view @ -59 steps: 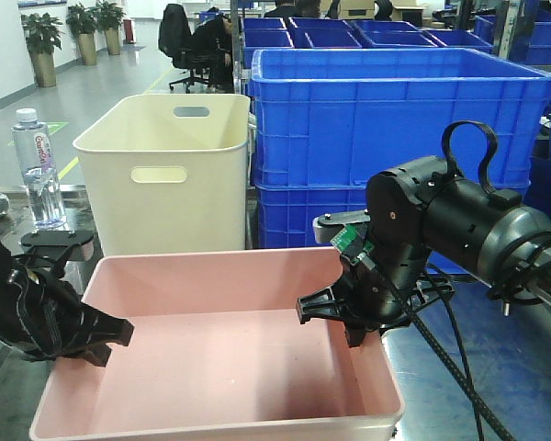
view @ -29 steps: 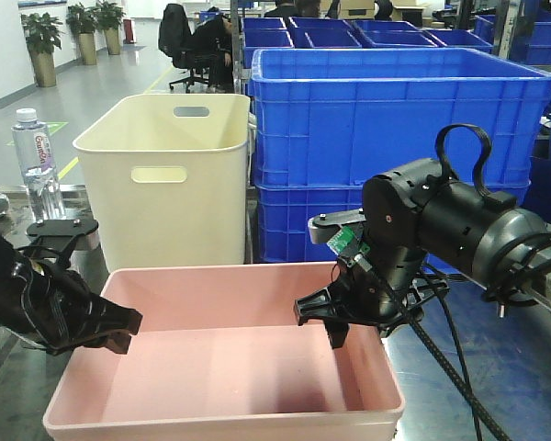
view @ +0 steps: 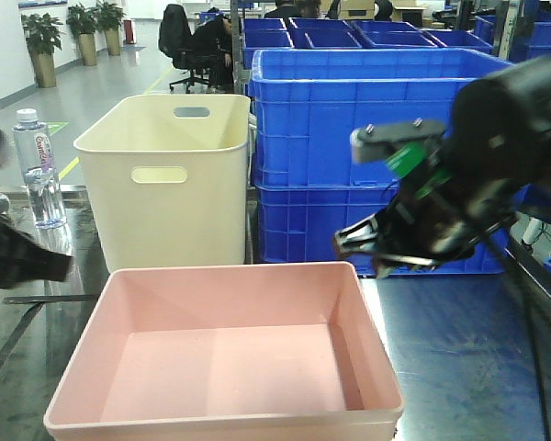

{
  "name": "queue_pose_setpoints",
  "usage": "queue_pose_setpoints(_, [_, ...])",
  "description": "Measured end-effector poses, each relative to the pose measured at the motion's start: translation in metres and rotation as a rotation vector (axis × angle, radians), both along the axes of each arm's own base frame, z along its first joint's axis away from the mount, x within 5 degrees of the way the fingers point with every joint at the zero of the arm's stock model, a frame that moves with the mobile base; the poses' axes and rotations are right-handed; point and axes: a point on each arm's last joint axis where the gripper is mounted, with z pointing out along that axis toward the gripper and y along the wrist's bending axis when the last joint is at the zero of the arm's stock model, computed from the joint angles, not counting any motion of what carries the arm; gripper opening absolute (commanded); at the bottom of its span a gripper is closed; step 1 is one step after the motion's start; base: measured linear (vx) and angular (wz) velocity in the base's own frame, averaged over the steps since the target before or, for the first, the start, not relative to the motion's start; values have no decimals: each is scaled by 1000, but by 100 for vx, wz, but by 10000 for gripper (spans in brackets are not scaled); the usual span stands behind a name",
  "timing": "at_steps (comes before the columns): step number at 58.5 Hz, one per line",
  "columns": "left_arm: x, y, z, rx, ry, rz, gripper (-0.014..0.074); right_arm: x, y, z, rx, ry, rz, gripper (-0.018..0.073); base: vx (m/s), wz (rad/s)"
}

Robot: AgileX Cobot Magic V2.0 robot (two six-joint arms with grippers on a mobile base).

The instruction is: Grab pink bin and stack on right shelf

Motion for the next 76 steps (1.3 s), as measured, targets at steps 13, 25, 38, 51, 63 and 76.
queue_pose_setpoints(13, [-89, 22, 1, -38, -233, 7, -8, -62, -29, 24, 34, -170, 36, -14, 0, 0])
queue_pose_setpoints(25, [-158, 38, -68, -74, -319, 19, -8, -132, -54, -25, 140, -467, 150, -12, 0, 0])
queue_pose_setpoints(38, [-179, 42, -104, -108, -359, 27, -8, -169, -61, -105, 210, -609, 249, -9, 0, 0])
queue_pose_setpoints(51, [-178, 42, -102, -119, -398, 33, -8, -171, -58, -116, 237, -695, 297, -8, 0, 0])
queue_pose_setpoints(63, [-178, 42, -102, -119, -398, 33, -8, -171, -58, -115, 238, -703, 300, -8, 0, 0])
queue_pose_setpoints(76, [-178, 42, -102, -119, -398, 33, -8, -171, -58, -115, 238, -703, 300, -8, 0, 0])
